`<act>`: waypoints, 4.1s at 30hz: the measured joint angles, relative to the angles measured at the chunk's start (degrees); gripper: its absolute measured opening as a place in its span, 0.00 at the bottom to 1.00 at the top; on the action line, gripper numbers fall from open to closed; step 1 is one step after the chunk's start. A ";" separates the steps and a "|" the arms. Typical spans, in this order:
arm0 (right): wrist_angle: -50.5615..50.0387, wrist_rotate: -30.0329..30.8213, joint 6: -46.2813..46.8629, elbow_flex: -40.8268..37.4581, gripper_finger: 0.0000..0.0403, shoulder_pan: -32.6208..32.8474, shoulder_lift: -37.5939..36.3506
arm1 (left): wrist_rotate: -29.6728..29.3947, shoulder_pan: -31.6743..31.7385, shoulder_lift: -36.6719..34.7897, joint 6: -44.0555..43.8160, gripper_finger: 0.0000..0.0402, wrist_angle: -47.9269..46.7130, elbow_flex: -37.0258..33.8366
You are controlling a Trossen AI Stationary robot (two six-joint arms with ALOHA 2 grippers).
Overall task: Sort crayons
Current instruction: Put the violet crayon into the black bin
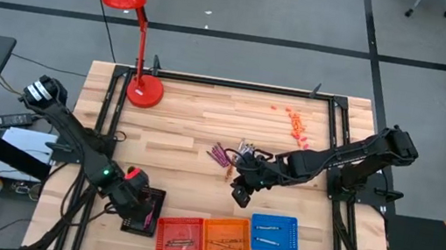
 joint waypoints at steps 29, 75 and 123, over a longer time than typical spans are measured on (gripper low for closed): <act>2.26 0.39 -0.60 0.00 0.24 -1.10 0.00 | -6.44 17.89 0.14 42.65 0.29 8.66 11.19; -1.59 2.04 13.98 0.00 0.24 -2.41 0.02 | 7.86 50.25 24.85 123.42 0.29 35.28 11.19; -3.40 -2.99 9.28 0.02 0.24 -2.97 -1.78 | 12.82 49.59 24.28 108.25 0.06 31.14 10.78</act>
